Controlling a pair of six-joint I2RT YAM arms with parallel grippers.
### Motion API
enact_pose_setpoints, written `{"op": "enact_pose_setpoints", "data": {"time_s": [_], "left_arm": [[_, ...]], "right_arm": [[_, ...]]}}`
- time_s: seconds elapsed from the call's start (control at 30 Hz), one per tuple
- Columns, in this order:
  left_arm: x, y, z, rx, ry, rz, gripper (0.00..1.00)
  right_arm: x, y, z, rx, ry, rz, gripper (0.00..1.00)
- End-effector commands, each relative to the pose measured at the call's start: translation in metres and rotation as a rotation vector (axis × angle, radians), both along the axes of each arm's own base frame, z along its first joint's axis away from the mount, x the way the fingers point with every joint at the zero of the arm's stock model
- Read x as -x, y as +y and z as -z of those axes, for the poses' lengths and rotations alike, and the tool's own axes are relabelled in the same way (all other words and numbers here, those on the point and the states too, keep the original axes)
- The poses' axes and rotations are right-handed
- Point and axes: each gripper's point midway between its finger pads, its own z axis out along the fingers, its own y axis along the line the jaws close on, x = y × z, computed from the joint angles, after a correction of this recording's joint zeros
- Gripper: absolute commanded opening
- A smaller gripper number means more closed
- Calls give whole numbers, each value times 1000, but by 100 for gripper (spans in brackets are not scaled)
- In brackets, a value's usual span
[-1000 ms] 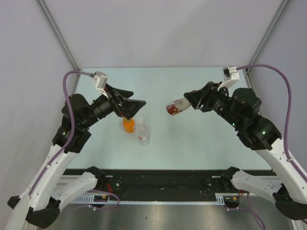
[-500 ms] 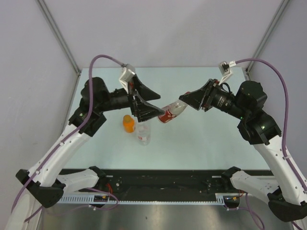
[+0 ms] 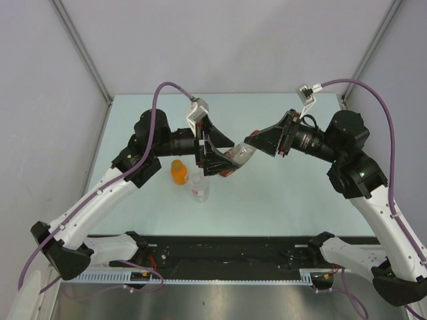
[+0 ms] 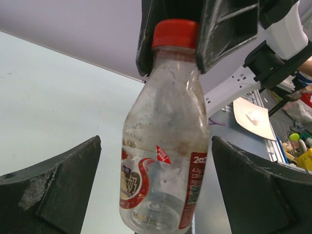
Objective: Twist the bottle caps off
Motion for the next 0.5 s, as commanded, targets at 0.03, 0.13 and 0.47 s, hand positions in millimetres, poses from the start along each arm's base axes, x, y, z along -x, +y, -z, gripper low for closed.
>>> {"op": "enact_pose_setpoints", "data": {"time_s": [0.03, 0.13, 0.47], "left_arm": [[8, -7, 6, 9, -45, 59, 100], [10, -9, 11, 4, -40, 67, 100], [26, -19, 7, 35, -59, 117, 91]], "right_arm": [[12, 3, -22, -52, -83, -59, 0], [12, 3, -22, -56, -87, -59, 0], [8, 9, -12, -26, -89, -40, 0]]}}
